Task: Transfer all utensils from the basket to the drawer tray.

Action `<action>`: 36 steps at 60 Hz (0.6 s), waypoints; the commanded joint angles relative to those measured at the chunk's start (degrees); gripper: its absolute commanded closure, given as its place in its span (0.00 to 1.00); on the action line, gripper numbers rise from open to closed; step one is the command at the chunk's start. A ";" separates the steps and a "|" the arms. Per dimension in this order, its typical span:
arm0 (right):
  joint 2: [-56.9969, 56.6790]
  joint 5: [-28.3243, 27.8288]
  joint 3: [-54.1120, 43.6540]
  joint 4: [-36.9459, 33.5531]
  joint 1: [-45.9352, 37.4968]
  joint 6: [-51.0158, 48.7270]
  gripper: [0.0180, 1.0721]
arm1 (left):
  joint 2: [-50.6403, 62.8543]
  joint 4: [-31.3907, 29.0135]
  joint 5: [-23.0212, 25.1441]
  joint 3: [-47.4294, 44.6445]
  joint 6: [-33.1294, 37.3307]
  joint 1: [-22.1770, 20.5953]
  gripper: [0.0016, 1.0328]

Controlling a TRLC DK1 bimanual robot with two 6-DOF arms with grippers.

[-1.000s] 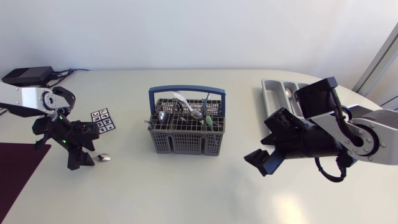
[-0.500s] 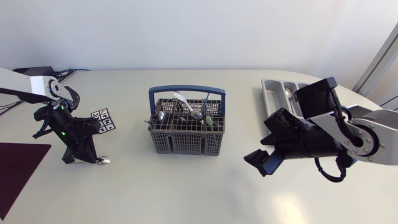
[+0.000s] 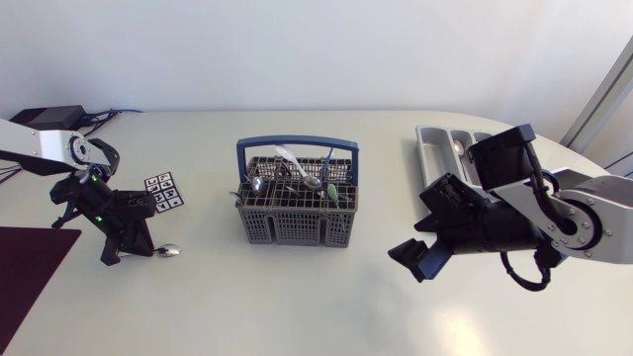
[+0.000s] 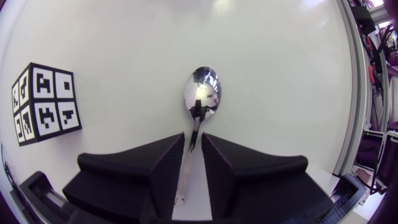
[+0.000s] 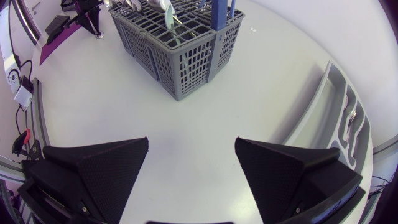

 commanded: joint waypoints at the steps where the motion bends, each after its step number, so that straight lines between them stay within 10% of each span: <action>1: -0.17 -0.11 -1.22 -0.34 0.58 -0.92 0.05 | -1.49 0.77 0.17 -2.35 2.05 0.17 0.67; 10: -0.79 -0.11 -1.48 -0.52 0.58 -0.83 0.05 | -1.41 2.79 0.08 -3.85 1.35 -1.59 0.69; 22: -2.28 -0.02 -2.10 -1.04 0.58 -0.92 0.05 | -0.62 3.15 -0.01 -3.85 -1.46 -4.05 0.97; 36: -4.56 0.07 -2.62 -1.66 0.58 -0.92 0.05 | -2.64 2.18 0.08 -3.58 -4.63 -4.84 0.97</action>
